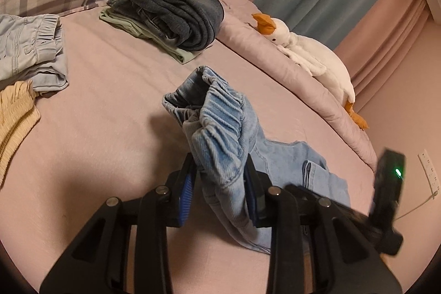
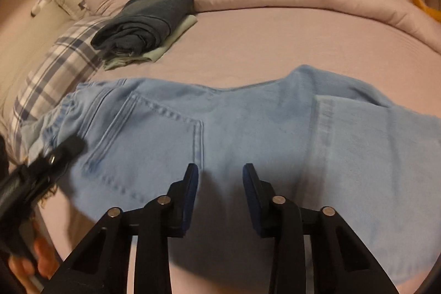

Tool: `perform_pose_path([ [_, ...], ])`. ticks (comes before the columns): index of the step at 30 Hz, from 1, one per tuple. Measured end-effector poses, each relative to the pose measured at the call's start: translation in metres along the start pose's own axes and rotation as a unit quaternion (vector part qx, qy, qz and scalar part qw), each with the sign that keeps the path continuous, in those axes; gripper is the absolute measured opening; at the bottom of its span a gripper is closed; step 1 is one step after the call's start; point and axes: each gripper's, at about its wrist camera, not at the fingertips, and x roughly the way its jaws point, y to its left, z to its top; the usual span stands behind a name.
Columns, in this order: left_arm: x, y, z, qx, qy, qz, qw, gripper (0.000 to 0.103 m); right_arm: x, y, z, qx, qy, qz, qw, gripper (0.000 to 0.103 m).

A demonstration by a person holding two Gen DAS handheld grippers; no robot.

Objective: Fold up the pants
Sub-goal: 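Lift the waistband upward with the left tool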

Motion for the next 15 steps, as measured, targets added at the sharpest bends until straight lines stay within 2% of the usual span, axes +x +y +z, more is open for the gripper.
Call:
perform_pose_path([
  [4,0.001,-0.001,0.000,0.003,0.001,0.000,1.0000,0.031,0.031,0.000,0.014,0.010,0.030,-0.013,0.999,0.035],
  [9,0.001,-0.009,-0.001,0.018,-0.003,0.006,0.9998,0.031,0.040,0.011,0.021,-0.029,0.048,-0.042,0.998,0.035],
  [15,-0.005,-0.017,0.000,0.030,-0.011,0.000,0.9995,0.031,0.030,0.004,0.020,-0.018,0.061,-0.020,0.998,0.035],
])
